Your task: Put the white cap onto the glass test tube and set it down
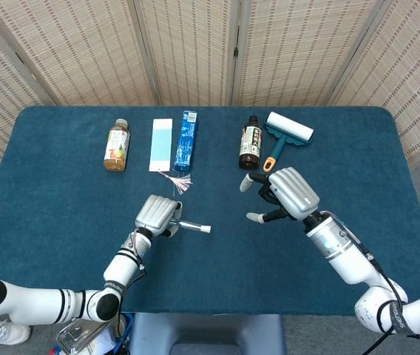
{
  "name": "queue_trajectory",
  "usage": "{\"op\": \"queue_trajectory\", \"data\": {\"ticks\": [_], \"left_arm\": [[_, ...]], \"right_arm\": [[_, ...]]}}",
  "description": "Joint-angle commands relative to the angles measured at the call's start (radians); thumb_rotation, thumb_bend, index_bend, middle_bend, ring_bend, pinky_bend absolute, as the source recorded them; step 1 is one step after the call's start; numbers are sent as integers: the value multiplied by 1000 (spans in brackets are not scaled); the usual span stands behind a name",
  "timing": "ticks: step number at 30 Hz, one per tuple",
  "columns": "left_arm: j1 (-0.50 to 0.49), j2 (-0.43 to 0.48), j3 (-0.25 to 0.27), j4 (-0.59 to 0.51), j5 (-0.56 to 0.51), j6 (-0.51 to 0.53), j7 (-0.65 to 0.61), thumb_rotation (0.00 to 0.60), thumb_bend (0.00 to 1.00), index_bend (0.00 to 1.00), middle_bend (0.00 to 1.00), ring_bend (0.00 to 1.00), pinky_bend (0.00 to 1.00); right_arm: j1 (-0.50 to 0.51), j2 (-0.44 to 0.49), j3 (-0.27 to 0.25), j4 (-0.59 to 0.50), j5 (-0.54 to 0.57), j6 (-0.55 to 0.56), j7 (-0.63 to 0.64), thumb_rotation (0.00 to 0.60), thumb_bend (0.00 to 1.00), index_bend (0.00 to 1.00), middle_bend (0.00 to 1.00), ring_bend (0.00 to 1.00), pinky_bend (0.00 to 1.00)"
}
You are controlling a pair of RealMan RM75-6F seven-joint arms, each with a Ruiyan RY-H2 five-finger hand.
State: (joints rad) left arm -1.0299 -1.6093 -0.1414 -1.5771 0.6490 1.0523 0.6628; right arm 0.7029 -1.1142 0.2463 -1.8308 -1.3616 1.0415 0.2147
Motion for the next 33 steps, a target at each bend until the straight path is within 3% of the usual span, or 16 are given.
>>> {"op": "queue_trajectory", "data": {"ticks": [1, 18, 33], "left_arm": [[-16, -32, -1, 32, -30, -5, 37, 600, 380, 669, 1000, 1000, 1000], [-34, -124, -17, 152, -100, -49, 93, 600, 379, 622, 1000, 1000, 1000], [-37, -116, -24, 141, -153, -73, 132, 600, 375, 446, 1000, 1000, 1000]], "right_arm": [[-4, 2, 0, 4, 0, 2, 5, 600, 66, 432, 1000, 1000, 1000], [-19, 3, -5, 31, 4, -7, 29, 600, 66, 431, 1000, 1000, 1000], [-21, 3, 0, 47, 7, -17, 44, 600, 66, 416, 1000, 1000, 1000]]}}
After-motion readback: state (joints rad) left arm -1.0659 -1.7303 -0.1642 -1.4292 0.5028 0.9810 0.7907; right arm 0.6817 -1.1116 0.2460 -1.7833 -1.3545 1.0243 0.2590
